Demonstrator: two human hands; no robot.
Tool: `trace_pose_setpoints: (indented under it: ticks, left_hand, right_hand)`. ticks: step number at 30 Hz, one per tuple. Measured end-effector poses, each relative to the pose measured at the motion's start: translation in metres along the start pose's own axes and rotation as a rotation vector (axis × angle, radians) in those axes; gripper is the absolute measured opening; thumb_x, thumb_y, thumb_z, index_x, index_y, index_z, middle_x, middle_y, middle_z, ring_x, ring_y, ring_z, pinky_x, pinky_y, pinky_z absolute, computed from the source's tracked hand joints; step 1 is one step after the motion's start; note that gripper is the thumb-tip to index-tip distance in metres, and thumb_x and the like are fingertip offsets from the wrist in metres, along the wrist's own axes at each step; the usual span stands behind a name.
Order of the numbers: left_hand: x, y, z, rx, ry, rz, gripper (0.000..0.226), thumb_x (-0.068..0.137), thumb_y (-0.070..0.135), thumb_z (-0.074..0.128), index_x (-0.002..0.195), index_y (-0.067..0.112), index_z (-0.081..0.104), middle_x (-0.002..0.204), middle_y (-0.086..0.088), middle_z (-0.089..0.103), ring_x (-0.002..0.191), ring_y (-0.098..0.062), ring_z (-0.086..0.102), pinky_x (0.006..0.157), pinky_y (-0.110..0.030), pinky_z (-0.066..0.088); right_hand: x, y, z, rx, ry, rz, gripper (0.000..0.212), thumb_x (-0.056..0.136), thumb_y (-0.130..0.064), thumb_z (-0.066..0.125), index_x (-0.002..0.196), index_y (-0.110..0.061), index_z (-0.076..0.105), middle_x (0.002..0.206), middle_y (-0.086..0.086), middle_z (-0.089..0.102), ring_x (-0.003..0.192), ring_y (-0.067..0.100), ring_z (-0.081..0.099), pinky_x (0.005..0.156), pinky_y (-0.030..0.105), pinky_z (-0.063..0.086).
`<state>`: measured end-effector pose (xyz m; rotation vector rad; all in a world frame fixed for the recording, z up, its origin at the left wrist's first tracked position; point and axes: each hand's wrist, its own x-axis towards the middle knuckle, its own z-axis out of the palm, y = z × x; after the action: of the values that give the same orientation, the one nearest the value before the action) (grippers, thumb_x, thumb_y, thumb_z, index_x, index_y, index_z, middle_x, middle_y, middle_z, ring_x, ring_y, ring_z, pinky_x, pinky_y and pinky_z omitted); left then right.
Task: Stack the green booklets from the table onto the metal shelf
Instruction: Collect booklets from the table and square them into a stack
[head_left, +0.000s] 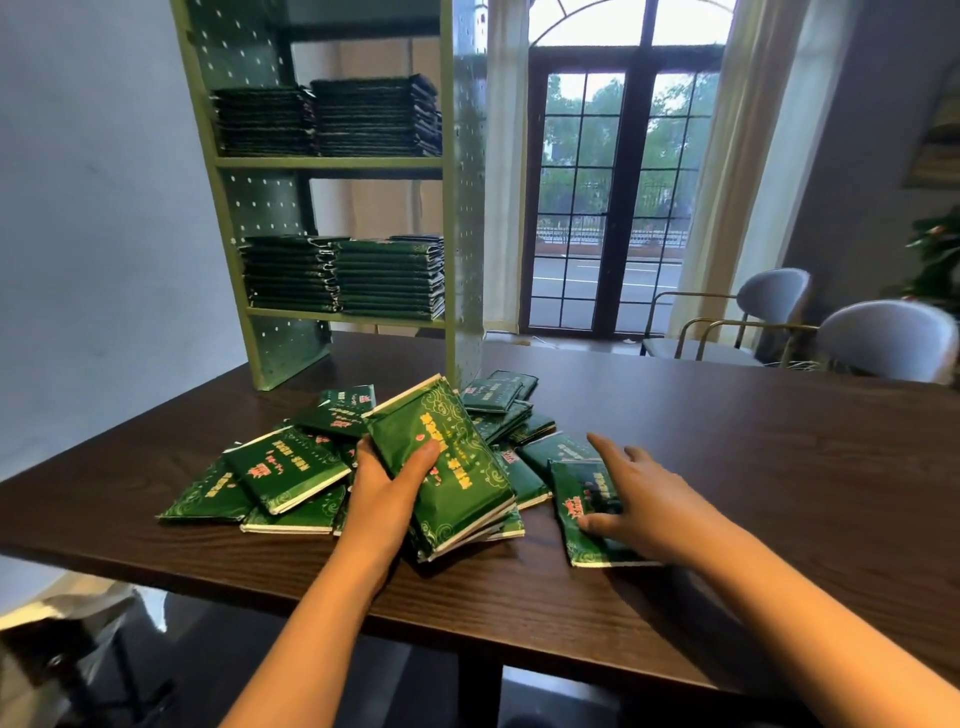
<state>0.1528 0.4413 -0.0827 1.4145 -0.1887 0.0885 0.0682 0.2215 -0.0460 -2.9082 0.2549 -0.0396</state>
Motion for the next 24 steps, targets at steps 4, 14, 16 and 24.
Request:
trace_pose_setpoints:
  ticks: [4,14,16,24]
  left_hand:
    - [0.001,-0.001,-0.001,-0.005,-0.009,0.009,0.047,0.083,0.027,0.072,0.12,0.025,0.043,0.117,-0.002,0.061,0.111,-0.024,0.059,0.101,-0.044,0.045]
    - [0.002,-0.001,0.0,-0.028,-0.011,0.013,0.043,0.086,0.022,0.069,0.121,0.024,0.044,0.117,-0.002,0.061,0.109,-0.023,0.06,0.098,-0.04,0.046]
    - [0.002,-0.001,0.0,-0.03,-0.012,0.012,0.043,0.086,0.023,0.068,0.121,0.024,0.044,0.118,-0.002,0.061,0.109,-0.023,0.06,0.098,-0.04,0.046]
    - [0.002,-0.002,0.0,-0.022,-0.007,0.014,0.052,0.08,0.031,0.074,0.122,0.025,0.044,0.115,0.001,0.061,0.108,-0.021,0.06,0.097,-0.04,0.046]
  right_hand:
    - [0.007,0.014,-0.007,0.189,0.006,0.024,0.102,0.083,-0.029,0.07,0.151,-0.029,-0.006,0.144,0.012,0.034,0.122,0.026,0.046,0.098,0.031,0.041]
    - [0.033,0.041,-0.025,0.621,0.178,0.158,0.095,0.084,-0.004,0.067,0.15,-0.031,0.005,0.114,0.015,0.059,0.096,0.028,0.063,0.083,0.043,0.054]
    - [0.042,0.045,-0.031,0.678,0.215,0.183,0.077,0.085,-0.002,0.064,0.147,-0.022,0.023,0.114,0.016,0.06,0.095,0.028,0.062,0.082,0.04,0.052]
    - [0.07,0.042,-0.048,0.505,-0.046,0.172,0.026,0.092,-0.01,0.056,0.118,-0.01,0.054,0.097,0.008,0.063,0.088,0.022,0.062,0.08,0.033,0.049]
